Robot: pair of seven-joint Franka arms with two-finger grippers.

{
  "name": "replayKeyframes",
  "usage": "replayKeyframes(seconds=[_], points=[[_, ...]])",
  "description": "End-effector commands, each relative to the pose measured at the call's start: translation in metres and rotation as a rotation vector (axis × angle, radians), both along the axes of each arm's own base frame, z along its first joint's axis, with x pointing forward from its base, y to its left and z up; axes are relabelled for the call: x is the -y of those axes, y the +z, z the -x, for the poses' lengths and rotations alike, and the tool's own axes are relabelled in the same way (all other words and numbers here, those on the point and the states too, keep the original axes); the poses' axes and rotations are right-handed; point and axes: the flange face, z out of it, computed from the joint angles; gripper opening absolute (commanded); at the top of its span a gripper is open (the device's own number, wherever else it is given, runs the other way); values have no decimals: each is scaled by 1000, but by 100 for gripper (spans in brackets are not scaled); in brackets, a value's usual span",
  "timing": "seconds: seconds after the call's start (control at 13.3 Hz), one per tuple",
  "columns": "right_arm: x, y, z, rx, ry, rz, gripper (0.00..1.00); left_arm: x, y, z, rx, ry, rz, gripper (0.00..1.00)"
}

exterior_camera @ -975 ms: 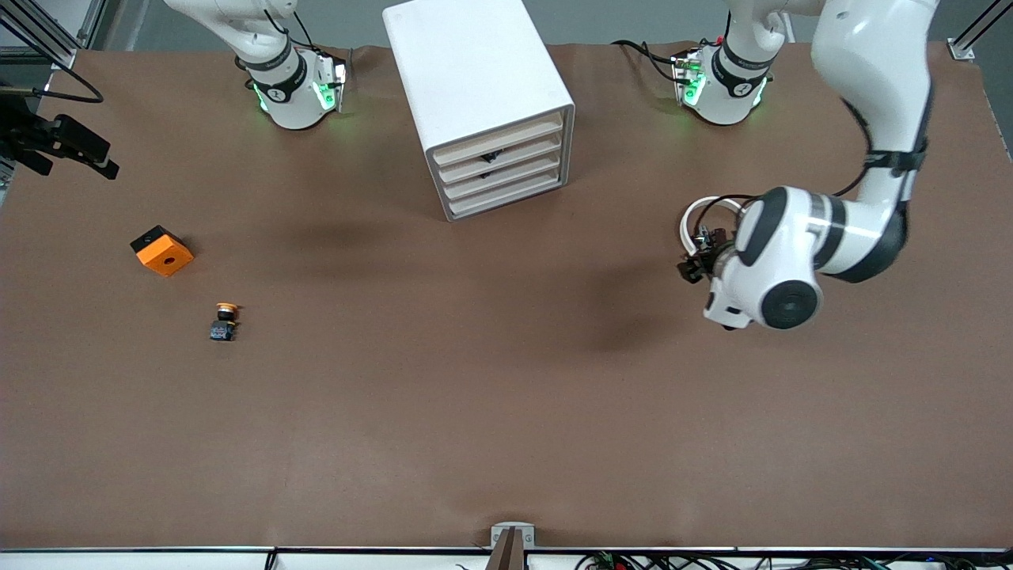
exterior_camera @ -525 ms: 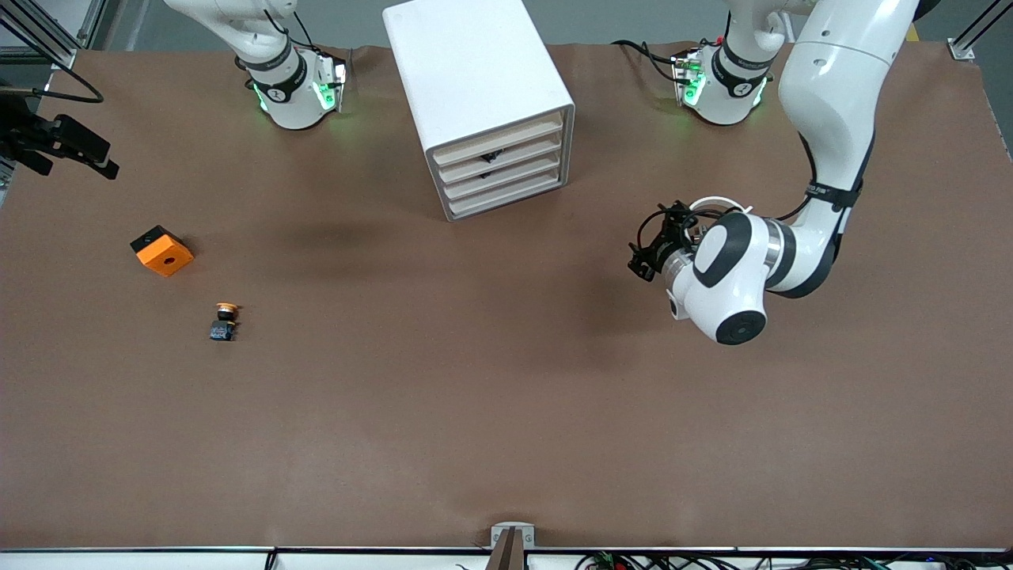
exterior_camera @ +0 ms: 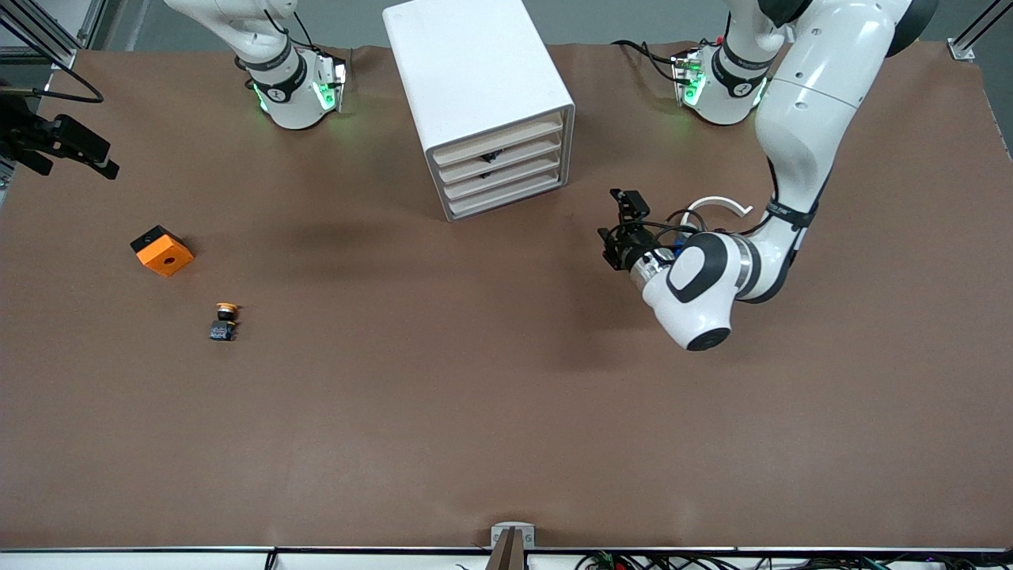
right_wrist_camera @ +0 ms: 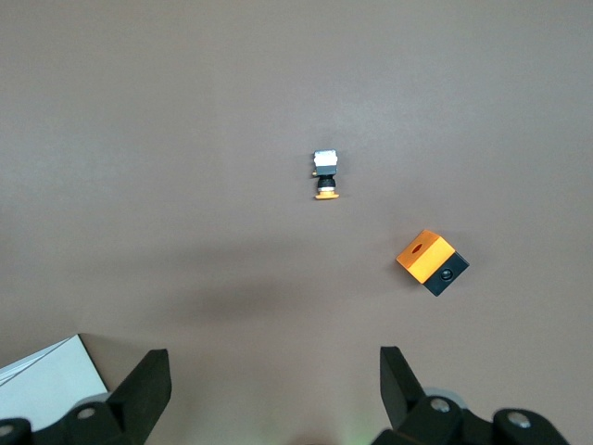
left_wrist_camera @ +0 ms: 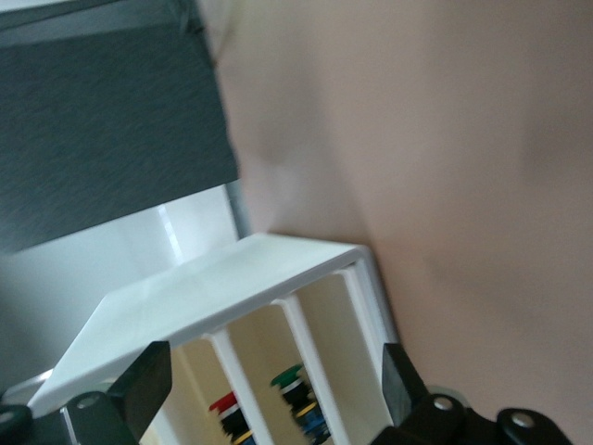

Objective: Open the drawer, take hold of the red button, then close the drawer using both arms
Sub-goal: 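Hook the top drawer handle with the left gripper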

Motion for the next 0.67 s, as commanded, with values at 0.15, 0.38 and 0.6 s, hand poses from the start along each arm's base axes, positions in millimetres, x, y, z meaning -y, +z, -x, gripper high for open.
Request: replayKeyframes(seconds=[0.15, 0.38, 0.6], points=[[-1, 6, 3, 9, -4, -2, 100, 48, 1, 35, -157, -22, -67, 100], [-2, 7, 3, 10, -4, -4, 100, 72, -4, 56, -198, -55, -64, 100], [-2, 7, 3, 12, -2, -3, 100, 90, -14, 73, -239, -65, -73, 88]])
